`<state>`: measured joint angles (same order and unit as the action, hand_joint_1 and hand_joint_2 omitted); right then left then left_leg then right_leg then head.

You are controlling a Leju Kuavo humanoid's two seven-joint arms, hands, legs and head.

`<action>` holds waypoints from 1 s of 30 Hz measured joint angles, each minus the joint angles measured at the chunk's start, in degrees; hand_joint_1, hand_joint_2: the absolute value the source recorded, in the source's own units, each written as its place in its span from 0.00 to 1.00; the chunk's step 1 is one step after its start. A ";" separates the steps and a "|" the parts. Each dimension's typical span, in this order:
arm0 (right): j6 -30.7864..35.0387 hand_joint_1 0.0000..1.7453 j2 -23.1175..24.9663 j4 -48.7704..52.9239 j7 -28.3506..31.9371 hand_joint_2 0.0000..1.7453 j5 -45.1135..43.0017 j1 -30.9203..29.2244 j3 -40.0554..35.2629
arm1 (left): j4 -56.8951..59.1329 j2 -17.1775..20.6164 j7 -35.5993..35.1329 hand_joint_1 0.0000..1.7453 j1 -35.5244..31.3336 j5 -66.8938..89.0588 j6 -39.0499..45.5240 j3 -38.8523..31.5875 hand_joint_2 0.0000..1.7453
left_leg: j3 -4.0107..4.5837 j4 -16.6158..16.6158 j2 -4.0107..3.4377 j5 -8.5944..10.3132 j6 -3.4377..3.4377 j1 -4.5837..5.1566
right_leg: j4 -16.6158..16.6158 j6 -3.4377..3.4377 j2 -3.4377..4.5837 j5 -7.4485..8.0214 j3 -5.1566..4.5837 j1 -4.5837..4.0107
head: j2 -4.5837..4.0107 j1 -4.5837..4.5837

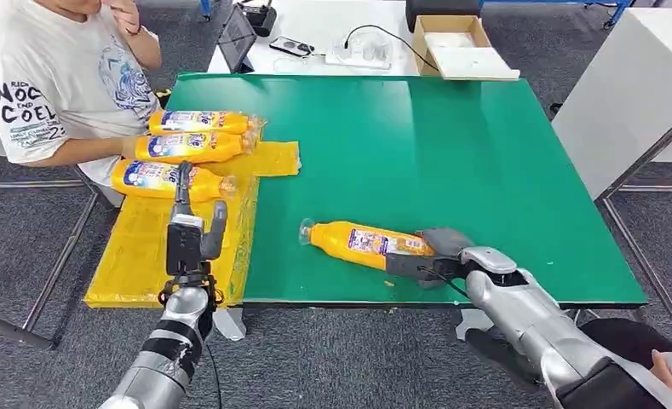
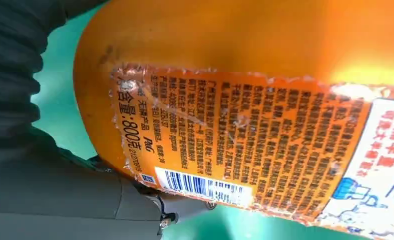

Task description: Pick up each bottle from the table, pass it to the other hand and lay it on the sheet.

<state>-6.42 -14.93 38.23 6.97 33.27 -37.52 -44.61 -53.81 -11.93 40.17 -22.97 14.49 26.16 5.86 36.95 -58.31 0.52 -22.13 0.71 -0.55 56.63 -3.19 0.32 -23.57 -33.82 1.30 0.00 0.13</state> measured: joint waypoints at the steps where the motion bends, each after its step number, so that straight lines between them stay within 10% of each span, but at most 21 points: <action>1: 1.53 1.00 0.28 0.00 -0.22 1.00 0.22 0.35 0.31 | -0.41 -0.13 0.00 0.00 0.32 0.26 -0.35 0.22 1.00 | -0.04 0.00 -0.07 -0.06 -0.06 0.00 | 0.00 0.03 0.13 0.02 0.01 0.00 | 0.00 0.00; 30: 18.15 1.00 9.26 14.33 0.11 1.00 4.81 18.13 22.89 | -4.52 -1.77 -1.99 0.00 4.78 2.82 -2.78 0.04 1.00 | 0.45 0.01 -0.33 -0.12 -0.17 -0.09 | 0.01 0.11 0.59 0.11 -0.49 -0.16 | 0.00 -0.02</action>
<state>11.73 -5.66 52.56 7.08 38.07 -19.39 -21.71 -58.33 -13.70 38.19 -18.18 17.31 23.39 5.90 37.40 -58.29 0.19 -22.25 0.54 -0.64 56.63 -3.08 0.91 -23.46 -34.31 1.14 0.00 0.11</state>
